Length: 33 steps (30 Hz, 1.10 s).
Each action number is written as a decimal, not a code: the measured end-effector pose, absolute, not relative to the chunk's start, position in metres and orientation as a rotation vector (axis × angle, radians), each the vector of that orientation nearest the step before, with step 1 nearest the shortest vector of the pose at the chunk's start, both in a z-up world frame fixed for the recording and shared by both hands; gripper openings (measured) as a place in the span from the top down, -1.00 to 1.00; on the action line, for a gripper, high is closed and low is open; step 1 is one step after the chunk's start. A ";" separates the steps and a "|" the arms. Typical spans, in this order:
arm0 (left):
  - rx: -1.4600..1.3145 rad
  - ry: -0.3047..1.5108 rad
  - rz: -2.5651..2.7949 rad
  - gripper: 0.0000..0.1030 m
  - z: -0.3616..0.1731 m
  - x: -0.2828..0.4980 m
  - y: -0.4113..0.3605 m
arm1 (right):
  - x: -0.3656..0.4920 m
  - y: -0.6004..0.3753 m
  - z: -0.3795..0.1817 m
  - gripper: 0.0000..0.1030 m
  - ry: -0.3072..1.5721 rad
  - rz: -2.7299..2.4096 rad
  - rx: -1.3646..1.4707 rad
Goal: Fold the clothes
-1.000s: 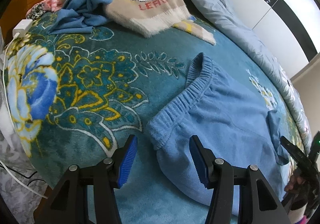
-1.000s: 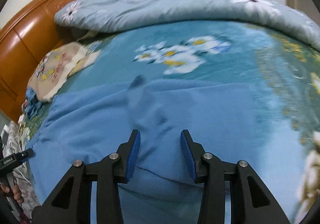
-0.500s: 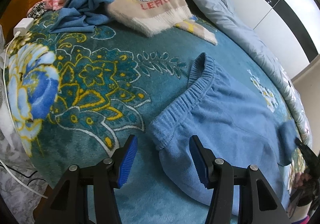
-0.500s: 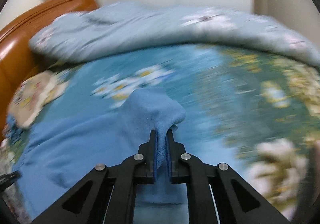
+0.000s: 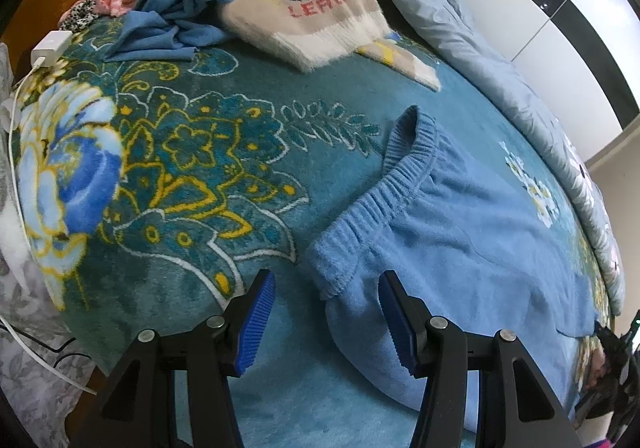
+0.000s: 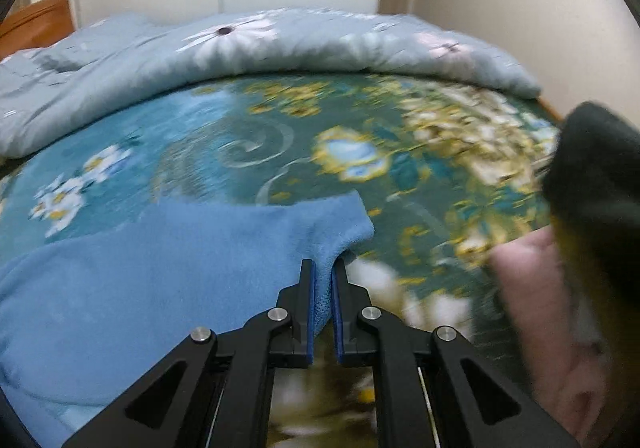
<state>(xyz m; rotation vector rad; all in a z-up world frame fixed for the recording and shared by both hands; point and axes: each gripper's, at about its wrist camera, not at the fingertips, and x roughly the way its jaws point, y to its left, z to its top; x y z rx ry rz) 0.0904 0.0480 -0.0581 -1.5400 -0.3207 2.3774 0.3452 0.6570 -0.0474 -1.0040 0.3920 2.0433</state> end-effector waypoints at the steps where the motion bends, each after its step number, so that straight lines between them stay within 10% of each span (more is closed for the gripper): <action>1: -1.540 -0.323 2.378 -0.12 -0.058 0.091 0.048 | 0.346 0.660 -0.048 0.86 0.390 2.037 -1.010; 33: -1.510 -0.370 2.331 -0.12 -0.067 0.105 0.059 | 0.533 0.507 -0.031 0.18 0.659 2.168 -1.011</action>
